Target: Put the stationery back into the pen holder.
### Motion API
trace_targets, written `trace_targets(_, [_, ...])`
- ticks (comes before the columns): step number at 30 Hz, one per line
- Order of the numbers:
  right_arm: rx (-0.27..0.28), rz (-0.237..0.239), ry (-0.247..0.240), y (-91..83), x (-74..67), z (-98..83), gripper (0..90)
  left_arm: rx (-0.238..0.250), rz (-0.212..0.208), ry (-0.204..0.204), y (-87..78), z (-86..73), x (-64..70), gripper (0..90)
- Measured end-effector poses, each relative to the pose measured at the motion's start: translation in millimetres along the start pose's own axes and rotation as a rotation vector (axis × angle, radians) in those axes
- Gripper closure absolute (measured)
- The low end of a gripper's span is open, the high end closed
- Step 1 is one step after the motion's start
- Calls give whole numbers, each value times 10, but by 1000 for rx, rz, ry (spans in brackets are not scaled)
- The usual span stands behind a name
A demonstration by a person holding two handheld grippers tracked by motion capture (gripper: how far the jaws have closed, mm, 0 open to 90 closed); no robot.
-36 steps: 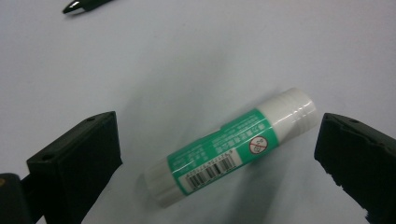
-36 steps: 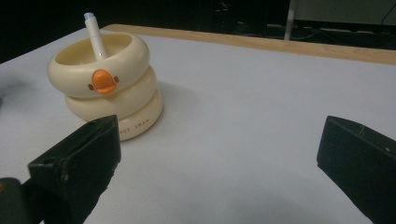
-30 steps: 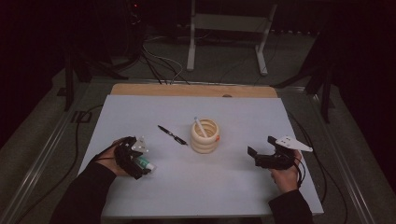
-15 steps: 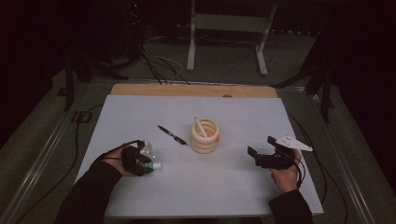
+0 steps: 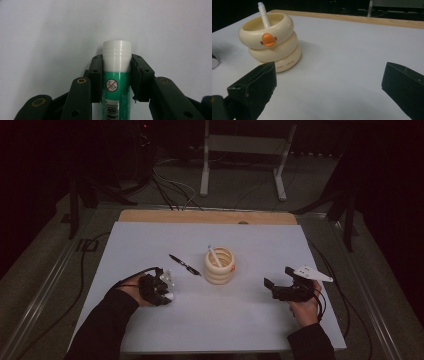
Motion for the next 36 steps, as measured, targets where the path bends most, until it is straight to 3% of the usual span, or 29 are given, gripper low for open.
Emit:
trace_targets(5, [5,-1,6,-7,9,3,1,45,17,-35,-109,3,-44,663])
trace_targets(10, [8,0,8,-7,3,5,1,123,35,-83,-285,-1,-75,663])
trace_targets(17, [14,-1,14,-25,18,9,0,167,97,-129,-417,-8,-139,662])
trace_targets(26, [21,0,22,-35,31,13,0,270,151,-220,-580,37,-244,662])
trace_targets(36, [26,3,26,-41,30,17,0,333,183,-243,-700,146,-282,662])
Point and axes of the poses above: each handheld gripper's, and its own axes: y roughly forward along the jaws, z roughly out of its top, x roughly to its right, the point moved 8 cm from there along y, roughly forward along the jaws, and after that the axes turned 6 degrees about -x, right-handed, at the moved point
